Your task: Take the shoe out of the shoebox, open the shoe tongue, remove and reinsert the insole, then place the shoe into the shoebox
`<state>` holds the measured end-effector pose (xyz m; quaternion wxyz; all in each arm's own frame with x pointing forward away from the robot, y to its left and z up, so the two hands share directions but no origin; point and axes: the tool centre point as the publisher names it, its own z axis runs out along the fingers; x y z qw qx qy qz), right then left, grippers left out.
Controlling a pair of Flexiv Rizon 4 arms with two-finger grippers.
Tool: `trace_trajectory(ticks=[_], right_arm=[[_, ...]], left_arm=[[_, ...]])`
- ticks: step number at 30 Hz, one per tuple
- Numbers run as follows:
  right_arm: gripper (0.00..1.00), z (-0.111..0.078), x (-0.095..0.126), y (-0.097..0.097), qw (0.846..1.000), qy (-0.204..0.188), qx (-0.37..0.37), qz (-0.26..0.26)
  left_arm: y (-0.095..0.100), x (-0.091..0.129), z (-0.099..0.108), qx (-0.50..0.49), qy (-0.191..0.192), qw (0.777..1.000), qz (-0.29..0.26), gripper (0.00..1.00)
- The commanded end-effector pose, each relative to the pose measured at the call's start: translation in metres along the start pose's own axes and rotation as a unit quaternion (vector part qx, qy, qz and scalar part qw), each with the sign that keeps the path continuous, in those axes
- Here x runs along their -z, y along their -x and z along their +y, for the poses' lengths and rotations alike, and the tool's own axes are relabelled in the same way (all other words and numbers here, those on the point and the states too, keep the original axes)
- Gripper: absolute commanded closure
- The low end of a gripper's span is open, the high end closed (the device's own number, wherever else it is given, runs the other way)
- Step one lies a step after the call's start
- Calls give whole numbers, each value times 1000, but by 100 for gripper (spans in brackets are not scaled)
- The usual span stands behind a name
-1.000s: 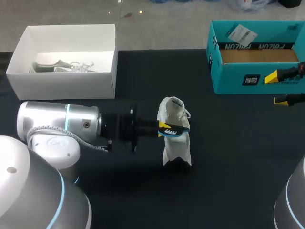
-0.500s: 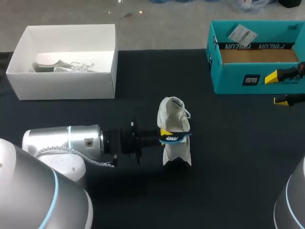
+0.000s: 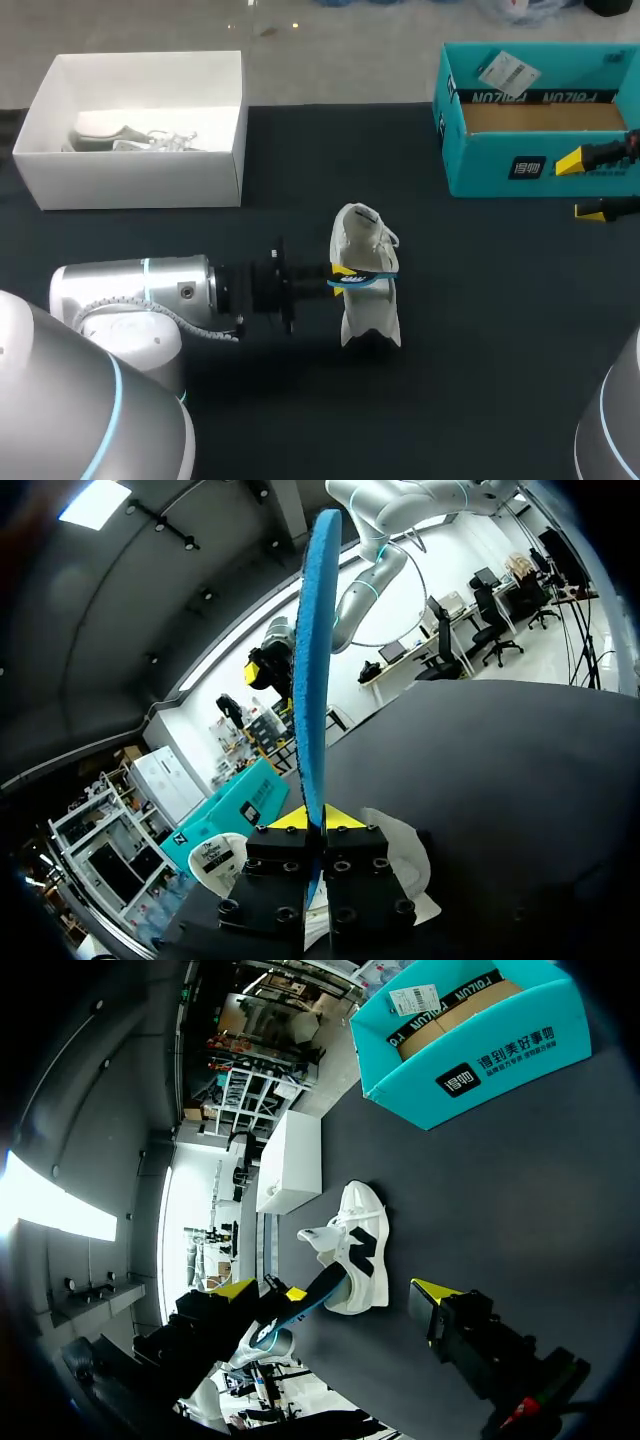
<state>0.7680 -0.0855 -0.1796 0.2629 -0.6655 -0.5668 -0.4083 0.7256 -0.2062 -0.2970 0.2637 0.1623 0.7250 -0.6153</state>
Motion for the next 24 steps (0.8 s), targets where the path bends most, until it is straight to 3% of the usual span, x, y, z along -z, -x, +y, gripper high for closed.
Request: trace_trajectory(ticks=[1, 13, 24], right_arm=[[0, -1, 0, 0, 1000, 0, -1, -1], [0, -1, 0, 0, 1000, 0, -1, -1], [0, -1, 0, 0, 1000, 0, -1, -1]], left_arm=[[7, -8, 11, 7, -3, 1000, 6, 100], [8, -15, 36, 26, 16, 1000, 5, 100], [4, -13, 53, 8, 65, 997, 28, 100]])
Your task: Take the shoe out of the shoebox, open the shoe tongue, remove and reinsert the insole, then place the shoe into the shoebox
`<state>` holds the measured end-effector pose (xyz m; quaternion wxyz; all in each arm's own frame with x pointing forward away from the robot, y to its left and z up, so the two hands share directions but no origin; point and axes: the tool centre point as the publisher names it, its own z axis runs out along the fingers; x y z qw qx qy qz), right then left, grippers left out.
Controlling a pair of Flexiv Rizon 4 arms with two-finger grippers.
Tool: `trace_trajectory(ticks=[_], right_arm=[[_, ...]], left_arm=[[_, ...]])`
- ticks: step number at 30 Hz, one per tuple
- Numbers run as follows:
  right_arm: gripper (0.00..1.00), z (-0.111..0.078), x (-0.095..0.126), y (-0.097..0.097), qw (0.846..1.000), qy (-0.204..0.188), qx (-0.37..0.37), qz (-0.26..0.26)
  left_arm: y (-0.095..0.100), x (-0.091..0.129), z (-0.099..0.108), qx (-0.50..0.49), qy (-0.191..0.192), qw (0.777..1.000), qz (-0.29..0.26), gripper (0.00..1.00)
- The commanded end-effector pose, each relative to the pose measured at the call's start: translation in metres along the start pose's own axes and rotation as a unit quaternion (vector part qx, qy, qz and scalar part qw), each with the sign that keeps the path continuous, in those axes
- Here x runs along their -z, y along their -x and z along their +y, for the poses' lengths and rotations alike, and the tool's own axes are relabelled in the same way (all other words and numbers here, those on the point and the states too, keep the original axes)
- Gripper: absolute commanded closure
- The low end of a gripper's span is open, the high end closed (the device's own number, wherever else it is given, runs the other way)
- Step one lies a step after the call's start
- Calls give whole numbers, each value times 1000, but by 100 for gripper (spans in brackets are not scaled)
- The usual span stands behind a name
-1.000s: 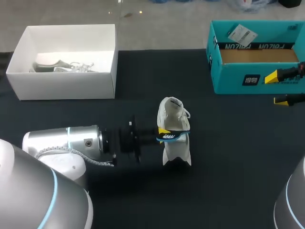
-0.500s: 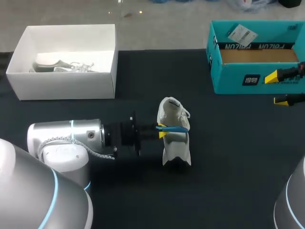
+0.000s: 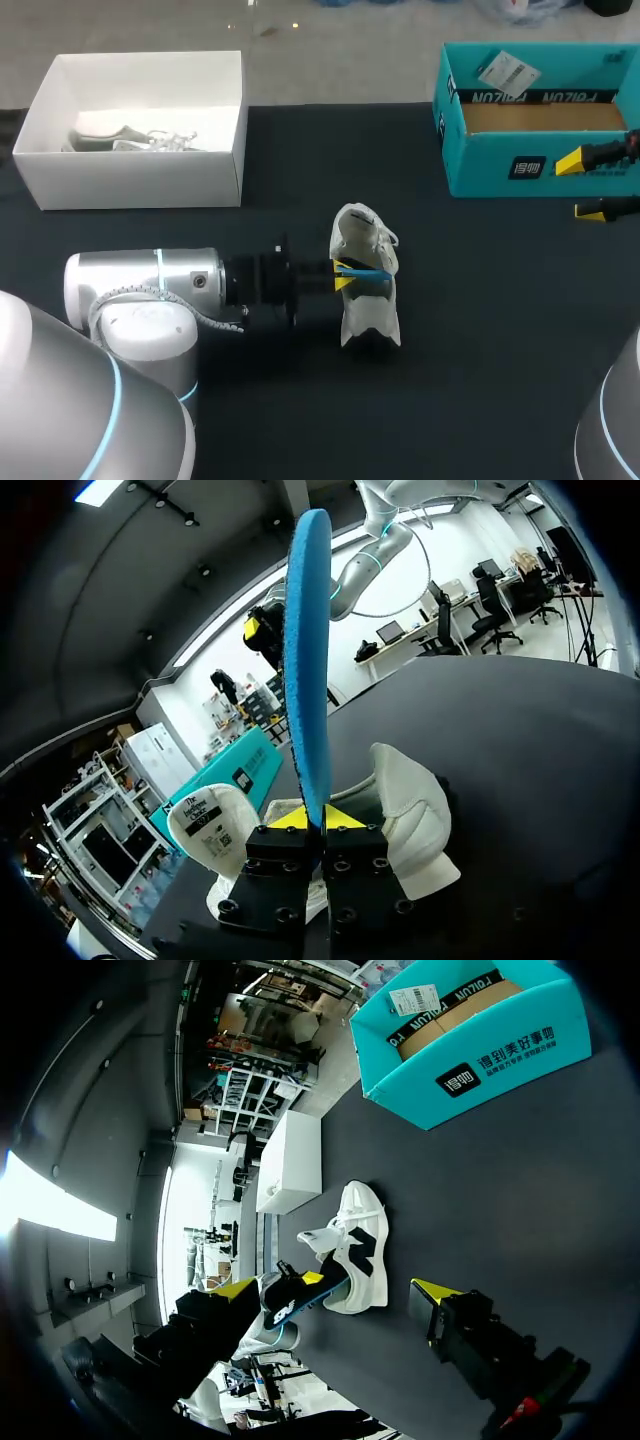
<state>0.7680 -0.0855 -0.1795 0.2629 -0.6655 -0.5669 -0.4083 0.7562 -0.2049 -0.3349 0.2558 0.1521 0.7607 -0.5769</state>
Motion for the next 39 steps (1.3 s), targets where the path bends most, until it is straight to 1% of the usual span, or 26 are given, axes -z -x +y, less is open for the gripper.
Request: trace_trajectory(ticks=[1, 6, 14, 18, 20, 21, 23, 26, 30, 33, 35, 36, 37, 39], right_arm=[[0, -1, 0, 0, 1000, 0, -1, -1], [0, -1, 0, 0, 1000, 0, -1, -1], [0, -1, 0, 0, 1000, 0, -1, -1], [0, -1, 0, 0, 1000, 0, -1, -1], [0, -1, 0, 0, 1000, 0, -1, -1], [0, -1, 0, 0, 1000, 0, -1, -1], [0, -1, 0, 0, 1000, 0, -1, -1], [0, -1, 0, 0, 1000, 0, -1, -1], [0, -1, 0, 0, 1000, 0, -1, -1], [0, -1, 0, 0, 1000, 0, -1, -1], [0, -1, 0, 0, 1000, 0, -1, -1], [0, -1, 0, 0, 1000, 0, -1, -1], [0, -1, 0, 0, 1000, 0, -1, -1], [0, -1, 0, 0, 1000, 0, -1, -1]], left_arm=[[2, -5, 7, -3, 21, 1000, 16, 100], [4, -8, 13, -24, 34, 999, 25, 100], [5, -12, 23, -22, 30, 999, 39, 100], [5, -10, 16, -22, 21, 999, 41, 100], [5, -7, 9, -23, 17, 999, 42, 73], [5, -6, 5, -24, 16, 999, 41, 68], [6, -3, -1, -30, 13, 999, 39, 63], [6, 1, -11, -41, 14, 998, 40, 64], [5, 5, -23, -50, 11, 998, 39, 68], [1, 5, -28, -52, 10, 998, 45, 73], [-2, 4, -26, -49, 9, 998, 49, 78], [-4, 3, -24, -46, 9, 998, 52, 82], [-6, 2, -22, -43, 9, 997, 56, 90], [-8, 0, -19, -39, 9, 997, 61, 98]])
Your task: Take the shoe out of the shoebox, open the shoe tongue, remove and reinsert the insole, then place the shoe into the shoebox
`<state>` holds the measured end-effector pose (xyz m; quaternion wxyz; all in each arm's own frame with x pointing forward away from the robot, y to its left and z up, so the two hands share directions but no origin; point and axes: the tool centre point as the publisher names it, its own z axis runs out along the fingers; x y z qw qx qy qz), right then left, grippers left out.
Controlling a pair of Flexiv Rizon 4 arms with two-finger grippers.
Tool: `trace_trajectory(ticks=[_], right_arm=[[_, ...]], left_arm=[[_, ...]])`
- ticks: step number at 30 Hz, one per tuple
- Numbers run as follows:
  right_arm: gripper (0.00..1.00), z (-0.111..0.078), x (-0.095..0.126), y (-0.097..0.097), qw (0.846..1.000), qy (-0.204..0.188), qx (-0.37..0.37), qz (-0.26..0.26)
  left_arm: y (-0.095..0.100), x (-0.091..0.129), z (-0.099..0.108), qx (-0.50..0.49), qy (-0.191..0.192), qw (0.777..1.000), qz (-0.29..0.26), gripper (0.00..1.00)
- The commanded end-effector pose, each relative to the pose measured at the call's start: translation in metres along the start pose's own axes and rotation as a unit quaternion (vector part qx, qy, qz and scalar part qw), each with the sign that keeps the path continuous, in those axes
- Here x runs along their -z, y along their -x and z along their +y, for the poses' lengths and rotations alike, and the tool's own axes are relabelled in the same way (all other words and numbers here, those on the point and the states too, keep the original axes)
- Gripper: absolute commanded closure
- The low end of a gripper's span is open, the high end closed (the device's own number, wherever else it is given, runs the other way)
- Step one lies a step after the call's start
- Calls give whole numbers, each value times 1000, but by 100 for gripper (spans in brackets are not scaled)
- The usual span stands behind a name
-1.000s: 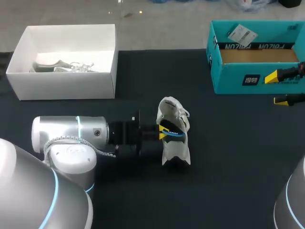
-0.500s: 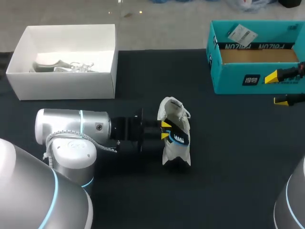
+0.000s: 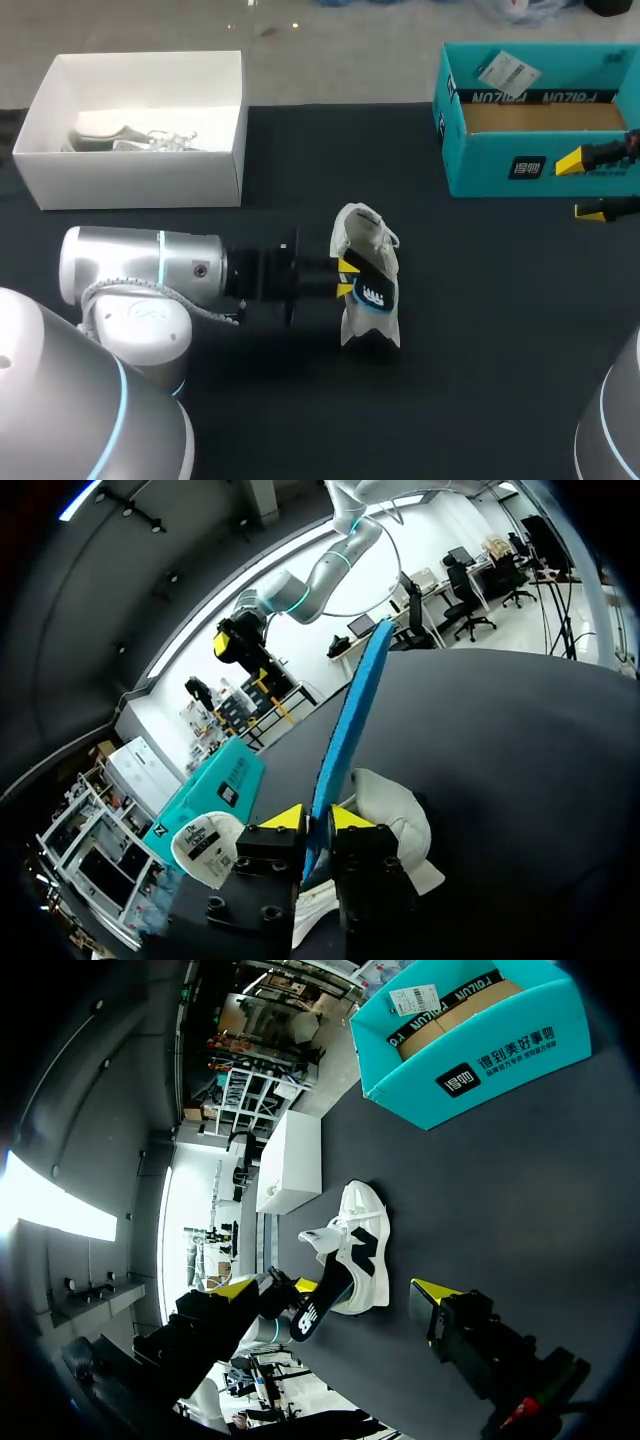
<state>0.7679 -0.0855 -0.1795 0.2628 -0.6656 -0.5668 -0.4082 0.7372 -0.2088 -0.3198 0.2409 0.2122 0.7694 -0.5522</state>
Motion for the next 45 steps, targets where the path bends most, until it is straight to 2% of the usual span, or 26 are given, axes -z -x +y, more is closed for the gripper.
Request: trace_trajectory(ticks=[1, 17, 24, 25, 26, 27, 34, 37, 39, 41, 43, 45], right_arm=[[0, -1, 0, 0, 1000, 0, -1, -1], [0, -1, 0, 0, 1000, 0, -1, -1], [0, -1, 0, 0, 1000, 0, -1, -1], [0, -1, 0, 0, 1000, 0, -1, -1], [0, -1, 0, 0, 1000, 0, -1, -1], [0, -1, 0, 0, 1000, 0, -1, -1], [0, -1, 0, 0, 1000, 0, -1, -1], [0, -1, 0, 0, 1000, 0, -1, -1], [0, -1, 0, 0, 1000, 0, -1, -1], [0, -1, 0, 0, 1000, 0, -1, -1], [0, -1, 0, 0, 1000, 0, -1, -1], [0, -1, 0, 0, 1000, 0, -1, -1]], left_arm=[[-2, -6, 6, 6, 3, 1000, 14, 100], [6, -29, 40, 19, 23, 999, 36, 100], [3, -23, 44, 27, 30, 999, 24, 100], [2, -21, 43, 28, 30, 999, 23, 98], [1, -19, 41, 28, 30, 999, 22, 67], [0, -18, 39, 28, 28, 999, 21, 59], [-5, -9, 18, 16, 13, 1000, 19, 61], [-6, -10, 14, 13, 9, 1000, 22, 67], [-5, -12, 15, 12, 8, 1000, 22, 72], [-4, -15, 16, 12, 7, 1000, 24, 82], [-3, -19, 17, 10, 6, 1000, 29, 100], [-4, -22, 17, 7, 6, 999, 37, 100]])
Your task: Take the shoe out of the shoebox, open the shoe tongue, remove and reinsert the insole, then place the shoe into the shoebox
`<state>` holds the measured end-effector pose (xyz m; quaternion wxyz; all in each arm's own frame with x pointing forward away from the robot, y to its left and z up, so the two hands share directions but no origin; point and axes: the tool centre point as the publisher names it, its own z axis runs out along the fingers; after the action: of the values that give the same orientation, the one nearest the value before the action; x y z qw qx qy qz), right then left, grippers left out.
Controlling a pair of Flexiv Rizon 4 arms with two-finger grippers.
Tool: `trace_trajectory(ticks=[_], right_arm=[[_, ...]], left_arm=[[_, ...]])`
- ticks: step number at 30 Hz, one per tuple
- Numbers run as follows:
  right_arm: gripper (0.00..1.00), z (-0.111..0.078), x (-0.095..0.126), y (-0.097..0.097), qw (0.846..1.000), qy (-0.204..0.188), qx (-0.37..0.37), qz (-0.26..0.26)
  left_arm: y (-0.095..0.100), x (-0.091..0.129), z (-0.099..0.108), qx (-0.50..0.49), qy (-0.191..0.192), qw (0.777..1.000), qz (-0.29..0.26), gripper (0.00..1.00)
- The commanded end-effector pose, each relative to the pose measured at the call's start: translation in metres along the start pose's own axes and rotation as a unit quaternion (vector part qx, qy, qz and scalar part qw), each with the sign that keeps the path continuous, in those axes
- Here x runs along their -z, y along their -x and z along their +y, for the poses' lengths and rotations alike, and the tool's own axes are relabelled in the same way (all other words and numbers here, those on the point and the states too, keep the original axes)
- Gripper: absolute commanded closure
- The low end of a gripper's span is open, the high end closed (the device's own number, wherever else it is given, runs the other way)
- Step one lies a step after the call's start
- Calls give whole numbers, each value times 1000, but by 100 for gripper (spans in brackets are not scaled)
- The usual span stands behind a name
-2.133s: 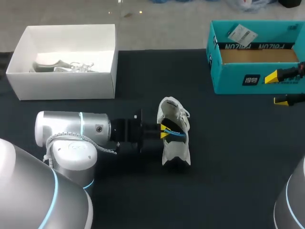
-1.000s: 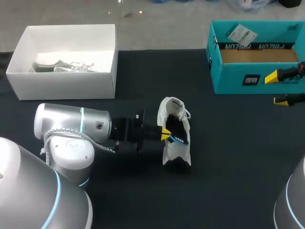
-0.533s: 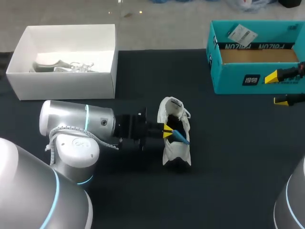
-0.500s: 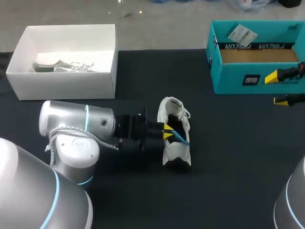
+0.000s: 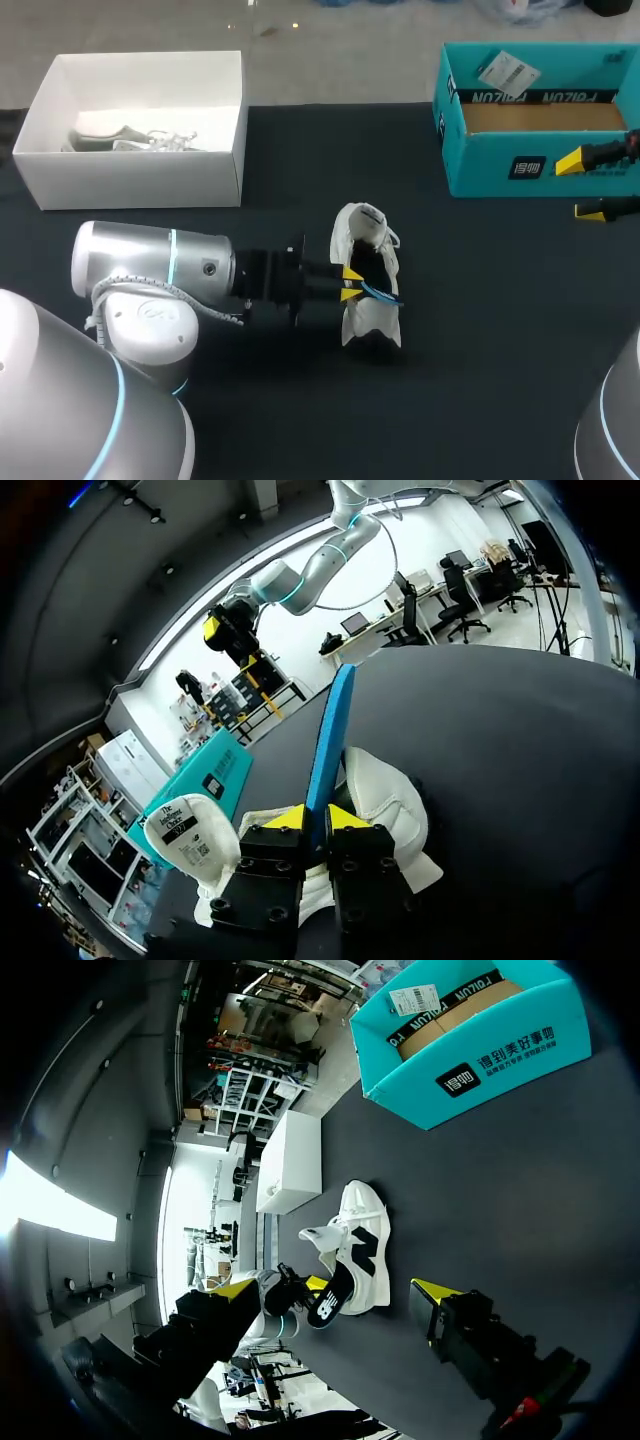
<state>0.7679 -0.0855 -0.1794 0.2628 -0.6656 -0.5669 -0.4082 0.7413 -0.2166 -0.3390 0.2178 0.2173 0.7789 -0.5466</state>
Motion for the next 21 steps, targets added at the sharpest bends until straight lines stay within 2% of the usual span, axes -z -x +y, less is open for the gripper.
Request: trace_trajectory(ticks=[1, 14, 17, 21], right_arm=[[0, -1, 0, 0, 1000, 0, -1, -1], [0, -1, 0, 0, 1000, 0, -1, -1], [0, -1, 0, 0, 1000, 0, -1, -1], [0, -1, 0, 0, 1000, 0, -1, -1]], left_arm=[[5, -10, 3, -2, 4, 1000, 15, 100], [12, -18, 36, 6, 37, 999, 33, 100], [11, -16, 37, 7, 41, 999, 35, 100], [9, -12, 28, 8, 35, 999, 32, 100]])
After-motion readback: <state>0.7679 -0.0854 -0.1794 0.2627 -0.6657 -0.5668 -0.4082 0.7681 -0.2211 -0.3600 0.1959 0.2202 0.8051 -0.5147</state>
